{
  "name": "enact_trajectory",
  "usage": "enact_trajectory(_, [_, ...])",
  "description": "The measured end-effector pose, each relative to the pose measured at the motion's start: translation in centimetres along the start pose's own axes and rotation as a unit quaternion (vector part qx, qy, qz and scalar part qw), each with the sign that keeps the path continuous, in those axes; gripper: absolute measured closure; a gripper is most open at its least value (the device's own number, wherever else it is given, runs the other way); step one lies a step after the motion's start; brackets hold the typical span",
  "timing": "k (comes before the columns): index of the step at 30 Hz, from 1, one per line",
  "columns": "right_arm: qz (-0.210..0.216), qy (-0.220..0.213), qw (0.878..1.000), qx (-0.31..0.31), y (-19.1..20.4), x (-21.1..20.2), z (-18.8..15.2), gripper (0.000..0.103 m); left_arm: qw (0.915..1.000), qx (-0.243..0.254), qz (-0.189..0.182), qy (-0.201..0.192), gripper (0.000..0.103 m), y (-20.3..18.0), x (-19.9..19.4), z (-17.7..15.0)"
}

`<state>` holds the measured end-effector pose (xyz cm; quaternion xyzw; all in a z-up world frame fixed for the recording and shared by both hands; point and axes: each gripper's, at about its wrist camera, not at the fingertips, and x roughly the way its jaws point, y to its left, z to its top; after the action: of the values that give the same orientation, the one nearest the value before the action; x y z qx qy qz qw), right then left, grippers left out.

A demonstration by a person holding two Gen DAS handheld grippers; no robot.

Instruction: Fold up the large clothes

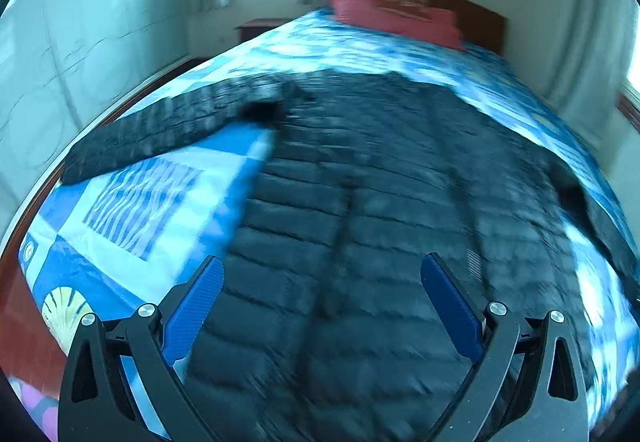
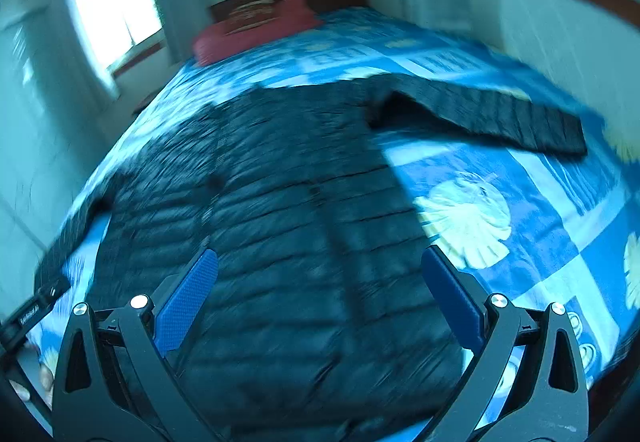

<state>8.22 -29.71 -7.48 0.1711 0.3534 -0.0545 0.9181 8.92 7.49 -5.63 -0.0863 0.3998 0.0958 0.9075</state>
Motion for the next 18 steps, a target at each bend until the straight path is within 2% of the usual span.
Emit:
enact_trajectory(1, [-0.007,-0.001,1.0,0.021,-1.8,0.9,0.8,0.009,0.9999,-0.011,0.011,-0.002,0.005,0.8,0.8,0.5])
enact_trajectory(2, [-0.017,-0.003,0.999,0.04,-3.5,1.7,1.6,0.021,0.9995,-0.021,0.024,-0.002,0.005,1.8,1.6,1.0])
enact_trajectory(3, [-0.023,-0.002,0.998,0.06,-5.2,2.6,2.3,0.026,0.9986,-0.033,0.041,0.0,0.005,2.9,2.7,1.6])
enact_trajectory(6, [-0.035,-0.013,0.99,0.138,-11.6,5.3,4.4,0.028,0.9949,-0.063,0.079,0.009,0.005,5.9,5.3,2.9])
enact_trajectory(9, [-0.062,-0.035,0.977,0.201,-17.2,7.2,5.9,0.036,0.9881,-0.087,0.125,0.019,0.005,8.9,7.5,3.8])
enact_trajectory(12, [-0.074,-0.069,0.959,0.263,-22.9,8.7,7.1,0.041,0.9799,-0.114,0.161,0.03,0.005,11.9,9.4,4.3])
enact_trajectory(16, [-0.049,-0.089,0.938,0.332,-28.0,10.8,7.4,0.041,0.9718,-0.153,0.171,0.052,0.005,14.9,11.4,4.4])
enact_trajectory(18, [-0.047,-0.093,0.933,0.345,-29.1,11.7,7.4,0.041,0.9679,-0.167,0.178,0.061,0.005,16.0,12.4,4.4])
